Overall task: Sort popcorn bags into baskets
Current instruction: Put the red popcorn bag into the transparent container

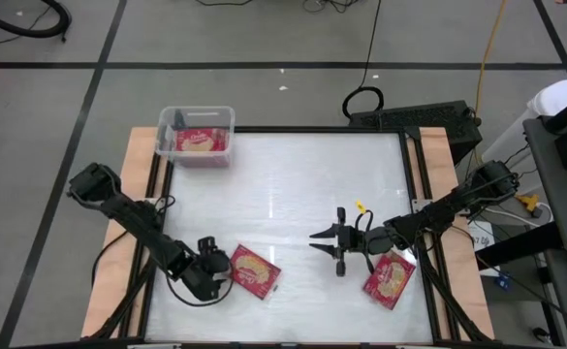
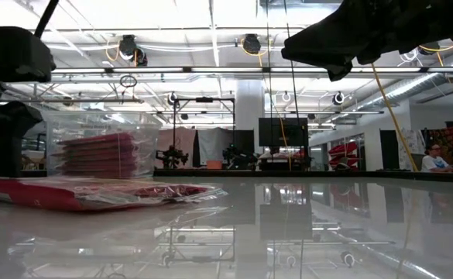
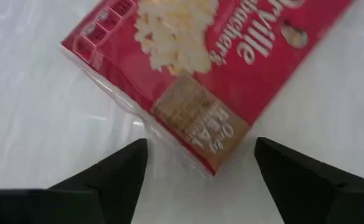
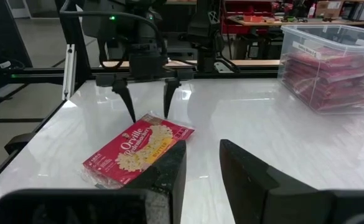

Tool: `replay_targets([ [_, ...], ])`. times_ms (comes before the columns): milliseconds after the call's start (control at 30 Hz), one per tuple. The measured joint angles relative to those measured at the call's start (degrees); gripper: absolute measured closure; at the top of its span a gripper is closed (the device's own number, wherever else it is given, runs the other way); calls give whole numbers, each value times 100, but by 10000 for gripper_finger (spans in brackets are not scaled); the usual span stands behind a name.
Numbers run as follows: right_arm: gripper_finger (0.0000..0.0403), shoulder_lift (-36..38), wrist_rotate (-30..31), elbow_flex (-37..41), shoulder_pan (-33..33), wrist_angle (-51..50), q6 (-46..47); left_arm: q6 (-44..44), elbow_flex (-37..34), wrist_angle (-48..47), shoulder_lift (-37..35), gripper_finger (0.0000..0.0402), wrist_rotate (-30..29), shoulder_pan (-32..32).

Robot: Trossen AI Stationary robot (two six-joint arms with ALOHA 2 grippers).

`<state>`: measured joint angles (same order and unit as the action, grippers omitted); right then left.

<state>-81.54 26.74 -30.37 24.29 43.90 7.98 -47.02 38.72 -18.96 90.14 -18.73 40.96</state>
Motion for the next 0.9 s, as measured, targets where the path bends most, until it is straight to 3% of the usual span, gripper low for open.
replay_targets([
  [167, 310, 0, 0, 0, 0, 42, 9, 0, 0, 74, 40, 174, -91, -143],
  [467, 310, 0, 138, 0, -73, 125, 397, 1684, -6, 274, -10, 387, -285, -360],
  [667, 310, -1, 61, 0, -258, 85, 921, 3267, 223, 78, -8, 396, -1066, -598],
  [900, 307, -4, -464, -327, -435, -547, 1652, 5997, 769, 93, -12, 397, -1810, -945],
])
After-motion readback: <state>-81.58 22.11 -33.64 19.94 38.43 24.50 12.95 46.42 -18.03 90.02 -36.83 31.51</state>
